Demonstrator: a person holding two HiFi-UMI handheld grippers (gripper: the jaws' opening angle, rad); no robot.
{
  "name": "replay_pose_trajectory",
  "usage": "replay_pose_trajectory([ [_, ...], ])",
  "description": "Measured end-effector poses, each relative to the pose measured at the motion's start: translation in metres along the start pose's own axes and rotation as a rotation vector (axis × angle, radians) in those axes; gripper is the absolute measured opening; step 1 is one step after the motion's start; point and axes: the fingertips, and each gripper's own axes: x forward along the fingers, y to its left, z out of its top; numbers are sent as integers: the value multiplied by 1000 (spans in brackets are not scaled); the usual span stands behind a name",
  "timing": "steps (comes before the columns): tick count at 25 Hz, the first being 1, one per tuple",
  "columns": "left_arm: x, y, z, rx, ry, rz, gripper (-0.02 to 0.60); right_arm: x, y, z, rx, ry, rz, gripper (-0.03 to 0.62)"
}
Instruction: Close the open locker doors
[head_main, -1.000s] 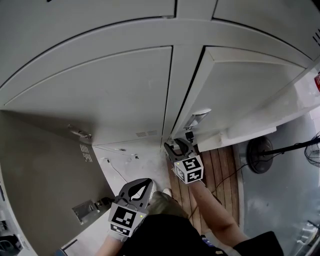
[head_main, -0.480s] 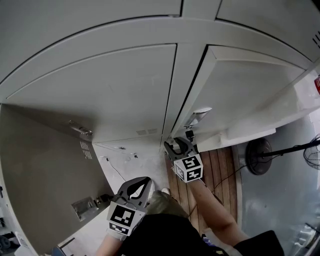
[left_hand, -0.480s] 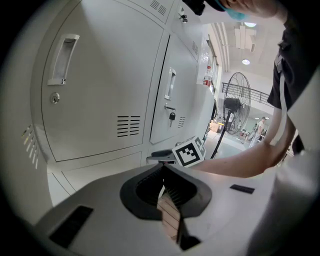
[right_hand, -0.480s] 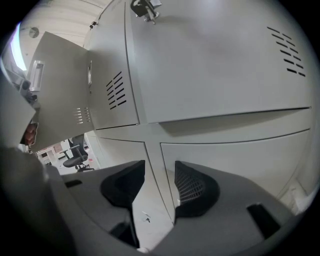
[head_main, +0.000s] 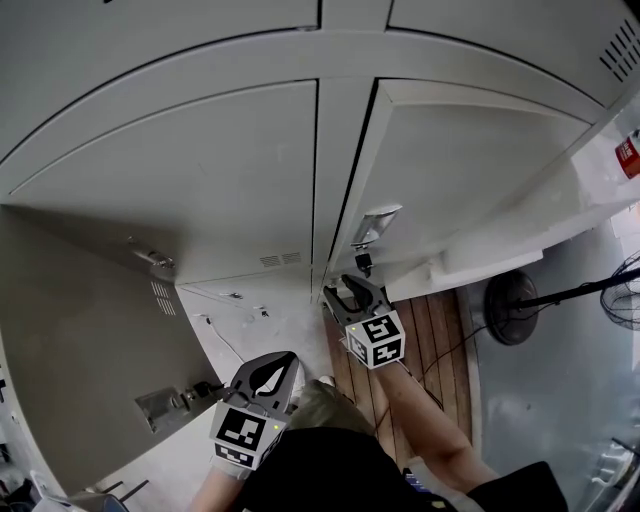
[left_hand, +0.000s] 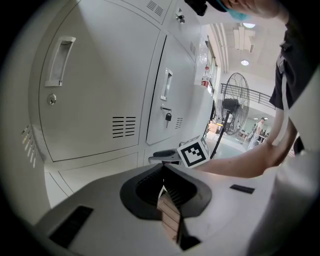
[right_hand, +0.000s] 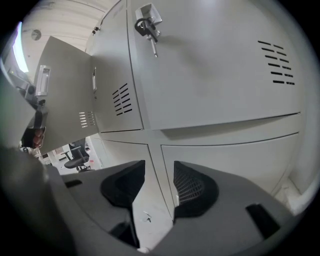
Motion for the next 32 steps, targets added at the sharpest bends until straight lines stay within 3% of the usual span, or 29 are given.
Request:
replay_pose_trajectory([
  [14,14,-21,17,31,-36,-70,6,-77,-4,15,18,-68,-37,102],
  [22,28,-30,40,59,-76,-136,6,-141,-4,45,21,-133,-101,61],
  [32,28,-48,89,99,-163,-239,6,-216,8,97,1,-188,-169,55],
])
